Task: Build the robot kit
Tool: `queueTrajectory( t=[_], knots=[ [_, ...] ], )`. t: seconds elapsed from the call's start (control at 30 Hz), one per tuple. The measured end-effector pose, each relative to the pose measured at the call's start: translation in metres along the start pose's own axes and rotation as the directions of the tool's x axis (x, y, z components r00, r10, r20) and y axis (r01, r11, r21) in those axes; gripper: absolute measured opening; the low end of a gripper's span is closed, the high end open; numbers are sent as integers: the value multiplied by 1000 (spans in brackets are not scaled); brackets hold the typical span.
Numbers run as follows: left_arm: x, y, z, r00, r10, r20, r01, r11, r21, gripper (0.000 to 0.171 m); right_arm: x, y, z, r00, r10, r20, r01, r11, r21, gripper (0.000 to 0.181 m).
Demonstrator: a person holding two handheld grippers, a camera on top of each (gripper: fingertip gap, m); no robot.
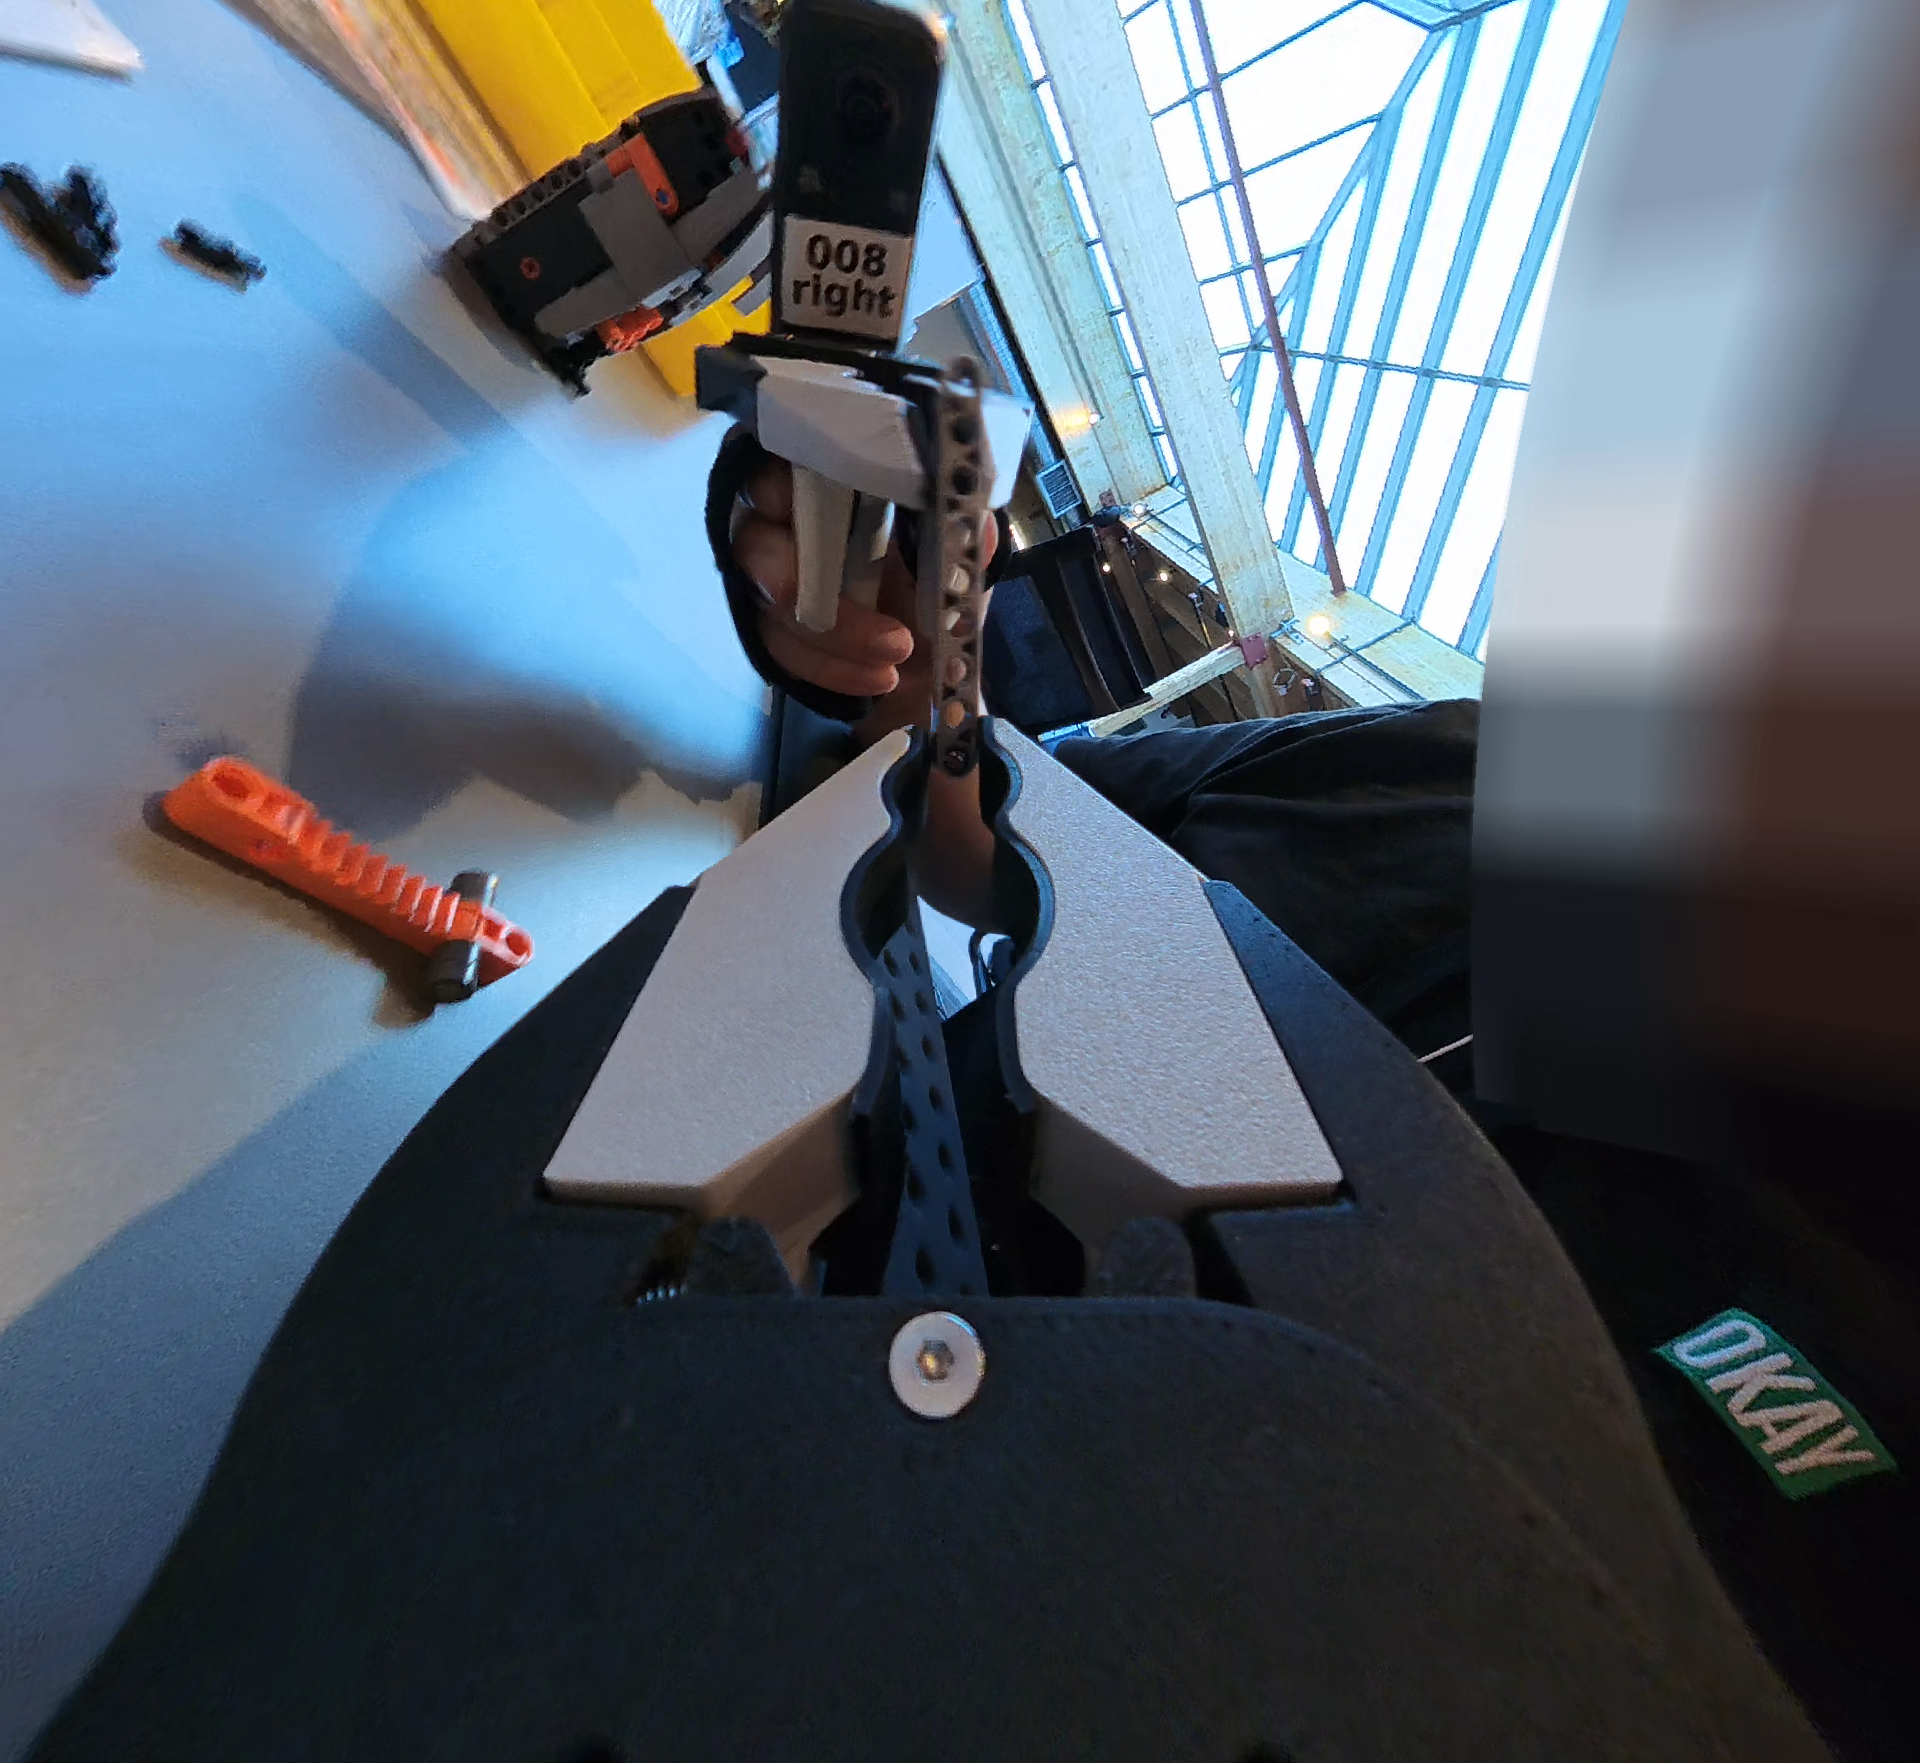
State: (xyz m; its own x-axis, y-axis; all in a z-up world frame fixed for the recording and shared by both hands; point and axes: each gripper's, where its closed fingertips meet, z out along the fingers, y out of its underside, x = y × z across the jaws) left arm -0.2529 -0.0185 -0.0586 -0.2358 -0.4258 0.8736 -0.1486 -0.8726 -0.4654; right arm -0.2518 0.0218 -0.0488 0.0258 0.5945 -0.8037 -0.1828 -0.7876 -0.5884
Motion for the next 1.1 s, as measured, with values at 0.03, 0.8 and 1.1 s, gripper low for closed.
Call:
queueTrajectory(
  t=[0.03, 0.8, 1.1],
  knots=[
    [5, -1, 0, 1000, 21, -18, -20, 1000, 7, 6, -7, -1, 0, 999, -20, 39, 20, 1000, 7, 4],
    [60, 10, 9, 804, 595, 28, -595, 803, 19, 25, -82, -6, -5, 872, -375, 314, 339, 926, 164, 4],
    [45, -1, -1, 822, 558, 119, -564, 825, 31, 11, -65, 3, 6, 897, -373, 239, 362, 928, 89, 4]
  ],
)
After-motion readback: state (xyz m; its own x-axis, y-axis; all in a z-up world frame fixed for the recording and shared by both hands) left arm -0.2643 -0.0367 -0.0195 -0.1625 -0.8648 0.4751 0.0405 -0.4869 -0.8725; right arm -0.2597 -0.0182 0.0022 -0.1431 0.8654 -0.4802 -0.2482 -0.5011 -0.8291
